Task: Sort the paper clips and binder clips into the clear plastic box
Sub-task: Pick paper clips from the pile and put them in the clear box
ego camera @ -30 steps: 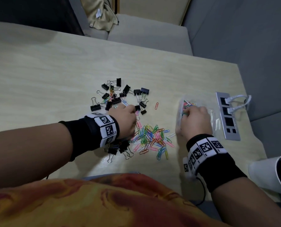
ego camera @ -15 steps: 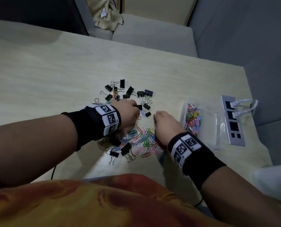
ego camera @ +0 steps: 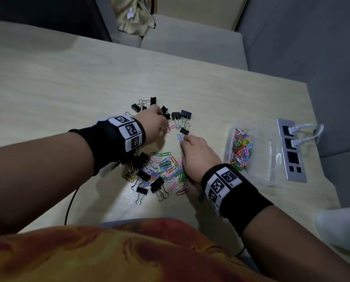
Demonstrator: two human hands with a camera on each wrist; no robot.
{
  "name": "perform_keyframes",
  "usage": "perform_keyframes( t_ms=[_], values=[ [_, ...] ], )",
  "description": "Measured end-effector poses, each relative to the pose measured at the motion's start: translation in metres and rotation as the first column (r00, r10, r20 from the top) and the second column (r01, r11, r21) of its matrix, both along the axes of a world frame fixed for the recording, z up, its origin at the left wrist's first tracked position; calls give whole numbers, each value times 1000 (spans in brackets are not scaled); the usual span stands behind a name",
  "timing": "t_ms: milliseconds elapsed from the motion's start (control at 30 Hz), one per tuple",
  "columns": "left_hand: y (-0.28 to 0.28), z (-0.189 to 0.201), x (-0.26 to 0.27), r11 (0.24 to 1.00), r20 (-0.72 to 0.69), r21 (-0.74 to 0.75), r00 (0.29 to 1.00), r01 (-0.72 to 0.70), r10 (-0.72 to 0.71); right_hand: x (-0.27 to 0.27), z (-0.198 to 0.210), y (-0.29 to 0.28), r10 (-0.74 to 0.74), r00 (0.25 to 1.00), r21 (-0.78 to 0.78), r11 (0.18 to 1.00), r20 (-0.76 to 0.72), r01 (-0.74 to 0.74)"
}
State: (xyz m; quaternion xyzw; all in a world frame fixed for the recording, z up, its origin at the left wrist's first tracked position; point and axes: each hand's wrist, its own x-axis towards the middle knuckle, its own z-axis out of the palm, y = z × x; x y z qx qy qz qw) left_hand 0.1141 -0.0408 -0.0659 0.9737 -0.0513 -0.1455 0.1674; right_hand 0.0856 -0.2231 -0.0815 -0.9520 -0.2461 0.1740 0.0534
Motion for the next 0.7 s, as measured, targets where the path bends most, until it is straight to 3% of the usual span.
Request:
perform_keyframes(
  t_ms=[233,400,533,700],
  values=[
    [5,4,4,989,30,-145,999,15,-11,18,11,-12,-163,985,-157,973,66,171],
    [3,15,21,975,52,-212,996,-65,78,41,10,-3,-128,990,38,991,65,126],
    [-2,16,41,983,40,-156,993,-99,107,47,3,2,7,1000,18,1000,-8,-7],
    [-10,5,50,999,20,37,1000,0,-1,48,-3,-3,-87,996,54,995,30,85]
  ],
)
